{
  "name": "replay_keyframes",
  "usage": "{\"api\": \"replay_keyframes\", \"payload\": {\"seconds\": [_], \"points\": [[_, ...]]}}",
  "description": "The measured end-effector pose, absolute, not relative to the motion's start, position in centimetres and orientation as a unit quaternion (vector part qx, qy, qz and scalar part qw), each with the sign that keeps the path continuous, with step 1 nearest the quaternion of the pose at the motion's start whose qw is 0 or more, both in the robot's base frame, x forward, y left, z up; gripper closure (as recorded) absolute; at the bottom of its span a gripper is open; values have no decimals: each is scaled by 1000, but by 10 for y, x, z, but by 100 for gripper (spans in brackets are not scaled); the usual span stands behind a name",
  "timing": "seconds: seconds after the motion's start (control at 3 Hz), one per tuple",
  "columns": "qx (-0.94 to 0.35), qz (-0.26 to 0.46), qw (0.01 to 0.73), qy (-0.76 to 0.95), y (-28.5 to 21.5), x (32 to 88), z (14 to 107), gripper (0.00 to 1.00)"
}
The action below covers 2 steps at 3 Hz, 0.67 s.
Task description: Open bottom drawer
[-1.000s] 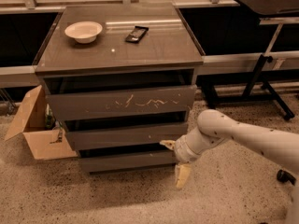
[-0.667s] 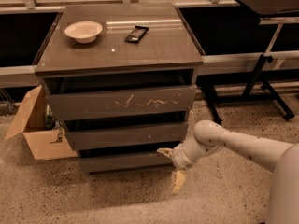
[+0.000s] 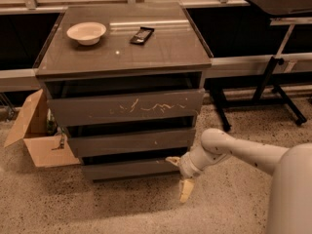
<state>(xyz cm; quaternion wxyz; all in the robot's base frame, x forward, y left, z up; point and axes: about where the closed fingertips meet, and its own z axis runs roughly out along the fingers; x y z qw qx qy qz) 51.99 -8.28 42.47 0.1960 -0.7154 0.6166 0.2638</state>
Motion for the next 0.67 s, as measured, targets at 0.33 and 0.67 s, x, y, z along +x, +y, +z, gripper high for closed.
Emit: {"api": "replay_keyframes", "payload": {"seconds": [0.33, 0.67], "points": [[-709, 242, 172, 640, -99, 539, 374, 0], [-708, 239, 176, 641, -126, 579, 301, 0]]}}
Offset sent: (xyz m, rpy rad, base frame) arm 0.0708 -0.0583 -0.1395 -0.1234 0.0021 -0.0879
